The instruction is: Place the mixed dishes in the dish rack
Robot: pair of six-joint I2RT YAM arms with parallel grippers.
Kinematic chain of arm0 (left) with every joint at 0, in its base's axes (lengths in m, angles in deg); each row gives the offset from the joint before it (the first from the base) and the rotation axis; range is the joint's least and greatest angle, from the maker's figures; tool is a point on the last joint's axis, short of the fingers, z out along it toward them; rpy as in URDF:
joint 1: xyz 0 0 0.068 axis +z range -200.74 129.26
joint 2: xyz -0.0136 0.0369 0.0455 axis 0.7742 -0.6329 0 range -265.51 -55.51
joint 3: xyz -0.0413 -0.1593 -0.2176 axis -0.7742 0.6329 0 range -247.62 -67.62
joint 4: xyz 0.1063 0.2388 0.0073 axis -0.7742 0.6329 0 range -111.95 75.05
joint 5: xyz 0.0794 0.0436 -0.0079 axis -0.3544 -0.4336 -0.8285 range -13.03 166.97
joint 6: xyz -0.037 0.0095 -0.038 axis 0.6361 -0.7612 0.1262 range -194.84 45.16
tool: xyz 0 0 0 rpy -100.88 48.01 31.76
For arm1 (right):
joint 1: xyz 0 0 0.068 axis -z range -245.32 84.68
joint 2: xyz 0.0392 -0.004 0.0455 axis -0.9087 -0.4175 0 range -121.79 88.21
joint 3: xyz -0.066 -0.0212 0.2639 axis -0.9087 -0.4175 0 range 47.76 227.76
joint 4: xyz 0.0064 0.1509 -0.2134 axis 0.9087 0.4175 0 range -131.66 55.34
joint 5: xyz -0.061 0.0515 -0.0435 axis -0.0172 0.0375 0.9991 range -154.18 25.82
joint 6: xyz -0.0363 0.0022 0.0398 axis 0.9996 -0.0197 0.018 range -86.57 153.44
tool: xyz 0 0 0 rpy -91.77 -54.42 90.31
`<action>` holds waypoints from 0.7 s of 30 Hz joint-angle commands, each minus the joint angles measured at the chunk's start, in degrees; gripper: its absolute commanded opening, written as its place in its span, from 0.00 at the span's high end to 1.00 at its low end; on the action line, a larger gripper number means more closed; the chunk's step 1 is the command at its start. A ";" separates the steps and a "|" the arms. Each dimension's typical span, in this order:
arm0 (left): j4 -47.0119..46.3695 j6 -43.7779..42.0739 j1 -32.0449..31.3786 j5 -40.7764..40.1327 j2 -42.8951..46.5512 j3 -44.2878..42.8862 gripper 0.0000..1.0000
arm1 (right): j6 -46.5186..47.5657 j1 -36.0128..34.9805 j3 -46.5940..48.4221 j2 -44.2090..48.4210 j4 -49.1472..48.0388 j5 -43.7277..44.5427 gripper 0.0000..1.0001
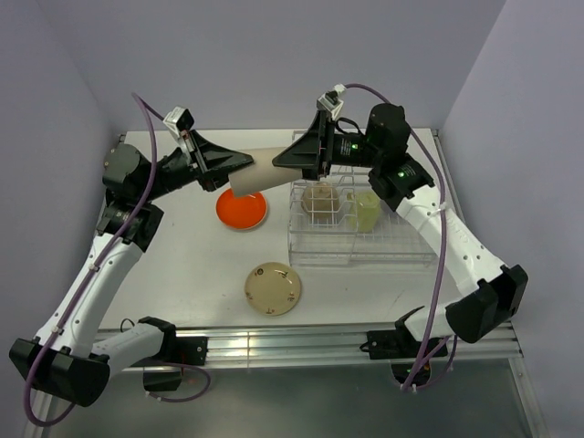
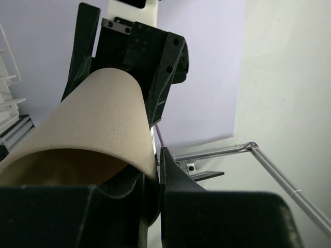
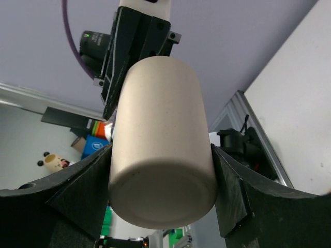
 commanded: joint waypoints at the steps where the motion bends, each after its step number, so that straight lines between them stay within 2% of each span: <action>1: -8.61 3.19 -0.70 2.02 1.64 0.67 1.00 | -10.14 -0.58 -1.61 2.67 -20.01 -3.97 0.55; 2: -9.14 3.46 -0.70 2.02 1.73 1.19 1.00 | -11.10 -0.58 -2.22 2.58 -21.25 -4.76 0.86; 3: -9.66 3.81 -0.70 2.02 1.73 1.55 1.00 | -12.94 -0.66 -2.57 2.58 -22.48 -5.20 0.99; 4: -10.28 4.59 -0.70 2.20 1.73 2.07 0.98 | -13.74 -0.66 -2.93 2.76 -24.58 -5.64 1.00; 5: -11.16 5.21 -0.70 2.37 1.81 3.12 0.89 | -14.18 -0.66 -3.10 3.02 -24.86 -5.99 1.00; 6: -13.60 5.91 -0.70 2.37 1.82 3.83 0.76 | -12.62 -0.66 -2.84 3.89 -24.00 -5.91 1.00; 7: -14.93 7.40 -0.62 1.85 2.34 4.70 0.34 | -10.52 -0.58 -2.15 4.25 -17.90 -5.56 1.00; 8: -16.86 7.76 -0.53 1.59 2.78 5.93 0.13 | -4.32 -0.23 0.12 4.77 -13.05 -4.25 1.00; 9: -17.66 7.85 -0.53 1.24 2.96 6.20 0.01 | -1.30 0.04 1.36 4.95 -8.56 -3.37 1.00; 10: -17.84 7.42 -0.27 1.23 3.13 6.21 0.01 | 0.91 0.39 2.25 5.22 -1.04 -2.66 1.00; 15: -11.45 0.59 0.96 2.72 3.22 2.17 0.01 | 4.35 3.89 1.47 7.93 5.61 -0.29 1.00; 18: 2.33 -6.09 3.68 3.52 3.83 -1.95 0.01 | 8.30 6.62 3.04 9.52 10.97 1.47 1.00; 19: 12.99 -12.04 5.52 3.26 4.18 -4.75 0.01 | 9.97 8.63 4.00 9.79 16.39 3.04 1.00; 21: 23.59 -18.22 7.46 1.68 4.54 -7.40 0.01 | 14.02 11.36 6.65 10.75 21.69 4.11 1.00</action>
